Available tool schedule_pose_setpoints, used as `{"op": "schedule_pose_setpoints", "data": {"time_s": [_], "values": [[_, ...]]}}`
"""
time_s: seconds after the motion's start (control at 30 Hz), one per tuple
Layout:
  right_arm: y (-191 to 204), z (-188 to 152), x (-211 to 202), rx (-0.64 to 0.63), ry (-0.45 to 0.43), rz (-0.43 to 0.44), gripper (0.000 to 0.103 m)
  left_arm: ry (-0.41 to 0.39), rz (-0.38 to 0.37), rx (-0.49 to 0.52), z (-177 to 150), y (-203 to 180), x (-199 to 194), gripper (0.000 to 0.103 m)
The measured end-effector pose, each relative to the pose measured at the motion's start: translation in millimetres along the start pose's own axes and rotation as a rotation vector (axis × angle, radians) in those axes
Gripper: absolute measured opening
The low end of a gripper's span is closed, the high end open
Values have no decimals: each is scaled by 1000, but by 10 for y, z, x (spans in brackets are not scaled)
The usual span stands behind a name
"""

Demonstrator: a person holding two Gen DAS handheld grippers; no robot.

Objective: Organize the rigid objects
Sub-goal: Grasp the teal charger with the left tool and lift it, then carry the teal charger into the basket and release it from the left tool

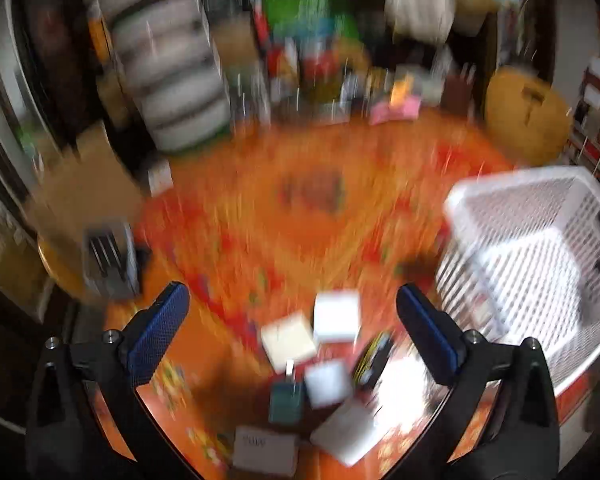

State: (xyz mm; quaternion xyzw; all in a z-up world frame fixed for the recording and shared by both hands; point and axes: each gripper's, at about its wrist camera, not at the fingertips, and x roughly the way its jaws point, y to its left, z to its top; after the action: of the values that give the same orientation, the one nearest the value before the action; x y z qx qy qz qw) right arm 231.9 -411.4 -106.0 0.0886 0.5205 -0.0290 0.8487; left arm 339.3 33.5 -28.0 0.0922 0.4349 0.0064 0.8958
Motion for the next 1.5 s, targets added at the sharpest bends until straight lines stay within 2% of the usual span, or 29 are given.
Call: {"op": "schedule_pose_setpoints", "data": {"time_s": [0.1,0.17,0.23,0.5,0.67,0.8,0.87,0.9,1.0,1.03,1.13,1.3,1.4,1.5], "values": [[-10,-9,1,2,-2,3,16,130,46,1,-186,85,433,100],[-11,-12,1,1,-1,2,16,190,28,-25,-369,132,620,94],[-15,-13,1,1,-1,2,16,213,-7,-52,-531,211,676,94],[-20,-14,1,1,-1,2,16,228,18,-99,-914,400,631,88],[-30,-18,2,-5,0,5,16,268,52,-79,-984,380,708,66],[-28,-11,1,-5,2,6,16,291,37,-78,-989,327,799,54],[-29,-11,2,-6,1,7,16,305,20,-73,-978,304,846,39],[-27,-9,2,-6,2,7,16,315,7,-73,-977,290,873,38],[-19,-6,2,-8,2,6,16,317,-24,-79,-953,287,900,31],[-18,-6,2,-8,2,6,16,317,-44,-88,-950,293,906,25],[-17,-7,2,-9,3,6,16,299,-41,-107,-942,308,883,25],[-12,3,-2,-12,2,5,16,215,28,-119,-832,336,639,25],[-11,2,-1,-13,2,5,16,163,91,-88,-682,254,450,25],[-11,4,-1,-13,1,8,16,111,105,-49,-463,87,224,25]]}}
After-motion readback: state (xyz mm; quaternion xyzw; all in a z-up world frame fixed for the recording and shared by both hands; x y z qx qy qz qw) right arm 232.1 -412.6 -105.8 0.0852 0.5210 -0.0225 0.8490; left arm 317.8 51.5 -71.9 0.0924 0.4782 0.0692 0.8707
